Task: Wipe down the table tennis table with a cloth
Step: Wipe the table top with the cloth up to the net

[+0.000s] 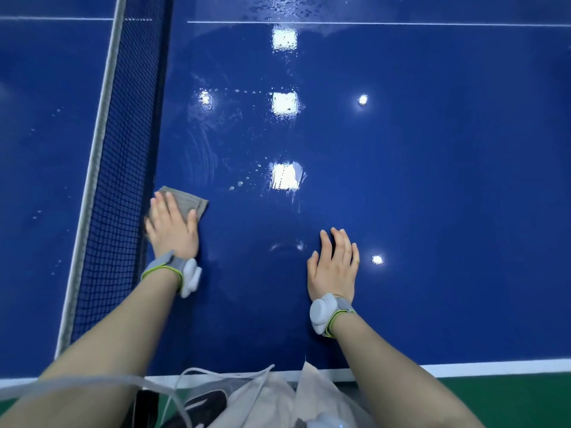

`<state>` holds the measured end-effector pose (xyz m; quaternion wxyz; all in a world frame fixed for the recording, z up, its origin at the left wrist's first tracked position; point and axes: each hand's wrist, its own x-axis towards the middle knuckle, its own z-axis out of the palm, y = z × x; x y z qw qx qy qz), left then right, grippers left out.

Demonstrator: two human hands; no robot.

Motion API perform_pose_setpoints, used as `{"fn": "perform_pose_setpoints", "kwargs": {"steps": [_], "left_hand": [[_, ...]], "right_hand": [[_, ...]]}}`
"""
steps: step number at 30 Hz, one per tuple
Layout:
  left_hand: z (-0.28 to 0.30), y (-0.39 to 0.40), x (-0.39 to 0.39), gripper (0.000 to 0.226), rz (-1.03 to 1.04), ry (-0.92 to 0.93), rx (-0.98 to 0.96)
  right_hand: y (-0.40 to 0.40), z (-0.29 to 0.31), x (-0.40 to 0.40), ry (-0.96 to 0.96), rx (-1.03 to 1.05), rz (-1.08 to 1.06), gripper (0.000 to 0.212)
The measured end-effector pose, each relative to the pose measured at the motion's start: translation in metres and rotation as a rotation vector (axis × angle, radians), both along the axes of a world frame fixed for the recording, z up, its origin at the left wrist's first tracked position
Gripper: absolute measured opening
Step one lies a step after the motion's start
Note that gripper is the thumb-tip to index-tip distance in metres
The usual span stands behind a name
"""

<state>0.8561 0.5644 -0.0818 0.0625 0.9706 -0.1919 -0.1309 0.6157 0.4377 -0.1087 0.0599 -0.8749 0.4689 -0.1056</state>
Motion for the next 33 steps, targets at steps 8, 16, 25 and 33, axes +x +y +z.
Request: {"fn": "perform_pose_setpoints", "kwargs": {"steps": [8,16,25,33], "left_hand": [[0.004,-0.027,-0.009,0.061,-0.055,0.033,0.053],[0.002,-0.098,-0.046,0.066,-0.434,0.044,0.059],[-0.002,-0.122,-0.071,0.079,-0.630,0.060,0.006],[-0.005,-0.101,0.001,0.062,-0.196,-0.001,0.065]], "right_hand": [[-0.021,-0.001,0.023,0.012,0.004,-0.010,0.043],[-0.036,-0.003,0.042,0.021,-0.011,-0.028,0.042],[-0.056,-0.002,0.069,-0.021,-0.016,-0.063,0.041],[-0.065,-0.005,0.077,-0.034,-0.022,-0.073,0.039]]}}
